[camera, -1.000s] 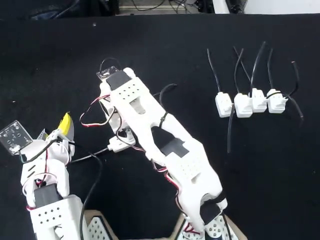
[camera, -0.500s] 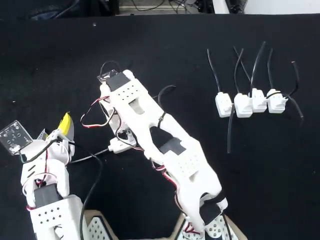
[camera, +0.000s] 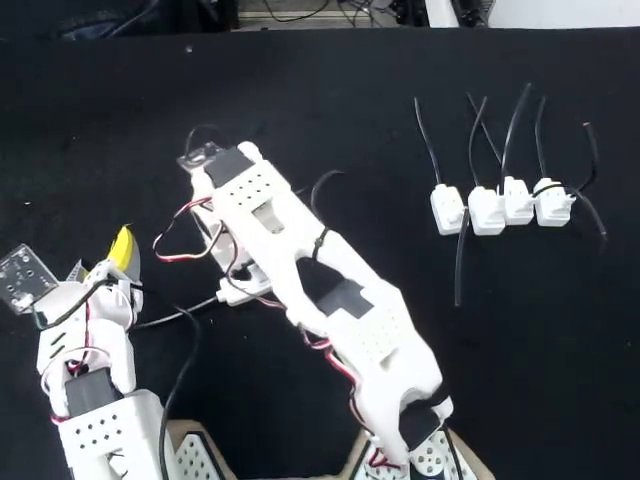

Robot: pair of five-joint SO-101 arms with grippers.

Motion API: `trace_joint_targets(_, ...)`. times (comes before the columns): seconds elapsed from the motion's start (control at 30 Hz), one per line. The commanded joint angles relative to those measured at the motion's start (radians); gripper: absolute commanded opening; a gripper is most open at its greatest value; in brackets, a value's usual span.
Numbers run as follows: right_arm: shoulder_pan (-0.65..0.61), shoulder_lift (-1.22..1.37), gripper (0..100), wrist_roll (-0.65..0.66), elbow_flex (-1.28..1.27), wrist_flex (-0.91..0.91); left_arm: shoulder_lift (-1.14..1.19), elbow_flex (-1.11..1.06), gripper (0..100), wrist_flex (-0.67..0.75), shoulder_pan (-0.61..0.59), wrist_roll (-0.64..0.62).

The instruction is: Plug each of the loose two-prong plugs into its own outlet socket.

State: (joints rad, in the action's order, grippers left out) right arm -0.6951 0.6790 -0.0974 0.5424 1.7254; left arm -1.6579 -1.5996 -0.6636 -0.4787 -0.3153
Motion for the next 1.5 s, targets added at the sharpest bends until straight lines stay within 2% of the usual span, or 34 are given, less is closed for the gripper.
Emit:
trace_joint_targets(0.0,-0.058,-0.18,23.5,0.089,0.013,-0.009,-0.005,0.031,28,0.02,-0.041,-0.011)
trace_joint_targets(0.1,-0.092,-0.282,23.6,0.25,0.005,-0.009,-0.005,0.031,28,0.02,-0.077,-0.049)
trace_joint_targets(0.27,-0.086,-0.351,23.7,0.715,-0.101,-0.015,-0.005,0.053,28,0.02,-0.193,-0.166)
trace_joint_targets(0.37,-0.077,-0.355,23.7,0.925,-0.216,-0.071,-0.005,0.053,28,0.02,-0.211,-0.199)
trace_joint_targets(0.5,-0.078,-0.36,23.7,1.138,-0.386,-0.158,-0.005,0.053,28,0.02,-0.211,-0.199)
trace_joint_targets(0.63,-0.08,-0.36,23.7,1.217,-0.529,-0.307,-0.005,0.053,28,0.02,-0.211,-0.199)
trace_joint_targets(0.83,-0.08,-0.354,23.4,1.22,-0.673,-0.528,-0.005,0.053,28,0.021,-0.208,-0.201)
trace_joint_targets(0.97,-0.077,-0.354,21.8,1.218,-0.742,-0.603,-0.005,0.053,28,0.021,-0.186,-0.198)
trace_joint_targets(1.03,-0.075,-0.354,13.3,1.217,-0.769,-0.629,-0.005,0.053,28,0.021,-0.185,-0.198)
trace_joint_targets(1.1,-0.066,-0.36,0.3,1.169,-0.786,-0.664,-0.005,0.053,28,0.021,-0.185,-0.198)
trace_joint_targets(1.17,-0.028,-0.374,3.4,1.077,-0.786,-0.677,-0.005,0.053,28,0.021,-0.185,-0.198)
trace_joint_targets(1.3,0.08,-0.493,0.9,0.893,-0.792,-0.678,-0.005,0.053,28,0.021,-0.185,-0.198)
trace_joint_targets(1.47,0.344,-0.674,1.1,0.371,-0.771,-0.609,-0.005,0.051,28,0.021,-0.185,-0.198)
